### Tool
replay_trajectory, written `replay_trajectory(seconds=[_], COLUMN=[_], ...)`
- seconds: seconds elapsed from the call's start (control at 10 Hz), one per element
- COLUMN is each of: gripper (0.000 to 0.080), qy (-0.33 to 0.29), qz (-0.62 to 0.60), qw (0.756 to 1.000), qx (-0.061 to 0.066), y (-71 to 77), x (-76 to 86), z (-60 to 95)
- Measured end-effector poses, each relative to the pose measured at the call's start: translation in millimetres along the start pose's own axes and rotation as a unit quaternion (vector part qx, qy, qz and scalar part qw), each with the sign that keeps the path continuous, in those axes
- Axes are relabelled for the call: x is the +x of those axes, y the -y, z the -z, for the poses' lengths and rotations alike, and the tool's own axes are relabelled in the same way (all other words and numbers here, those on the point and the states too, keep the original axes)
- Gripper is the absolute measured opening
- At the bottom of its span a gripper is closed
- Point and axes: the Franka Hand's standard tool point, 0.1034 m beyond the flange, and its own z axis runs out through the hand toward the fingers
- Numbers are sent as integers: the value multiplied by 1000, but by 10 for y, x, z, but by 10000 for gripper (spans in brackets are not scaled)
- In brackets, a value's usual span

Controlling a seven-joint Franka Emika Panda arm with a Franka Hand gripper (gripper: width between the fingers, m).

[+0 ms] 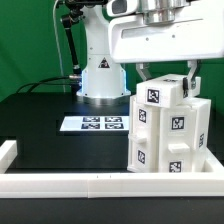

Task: Assemble cabinet

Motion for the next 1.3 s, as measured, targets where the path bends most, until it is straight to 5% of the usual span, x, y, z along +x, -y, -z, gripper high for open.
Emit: replay_trajectory(seconds=[0.4,1.3], gripper=[560,560], qy=[2,13], qz=[-175,-435], qw=[985,900], qx=[6,18], y=[4,48], x=[16,26], z=[9,37])
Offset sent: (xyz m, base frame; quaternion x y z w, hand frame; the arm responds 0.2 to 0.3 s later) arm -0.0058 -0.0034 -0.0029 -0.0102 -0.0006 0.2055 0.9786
